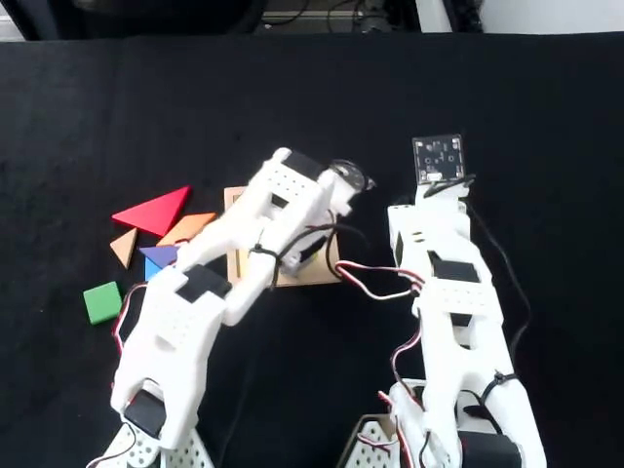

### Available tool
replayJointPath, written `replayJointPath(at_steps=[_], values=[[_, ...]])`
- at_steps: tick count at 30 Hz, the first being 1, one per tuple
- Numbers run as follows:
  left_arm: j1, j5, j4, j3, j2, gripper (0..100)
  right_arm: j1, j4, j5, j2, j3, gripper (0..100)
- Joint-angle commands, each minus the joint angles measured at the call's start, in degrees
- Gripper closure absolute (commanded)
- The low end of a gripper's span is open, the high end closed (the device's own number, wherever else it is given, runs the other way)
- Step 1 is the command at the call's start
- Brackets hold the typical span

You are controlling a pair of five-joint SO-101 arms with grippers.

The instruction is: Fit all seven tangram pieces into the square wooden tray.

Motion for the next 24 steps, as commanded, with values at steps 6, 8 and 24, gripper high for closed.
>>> replayJointPath(at_steps=[6, 8, 24], values=[[-8.7, -4.3, 7.8, -6.5, 0.0, 93, 0.7, -0.7, -0.2, -0.3, -0.6, 98.7], [-9.8, -4.2, 9.3, -8.0, 0.0, 94, 0.7, -0.7, -0.2, -0.3, -0.6, 98.7], [-4.7, -15.7, 12.9, -32.3, 2.6, 96, 0.6, -0.7, -0.2, -0.3, -0.6, 98.7]])
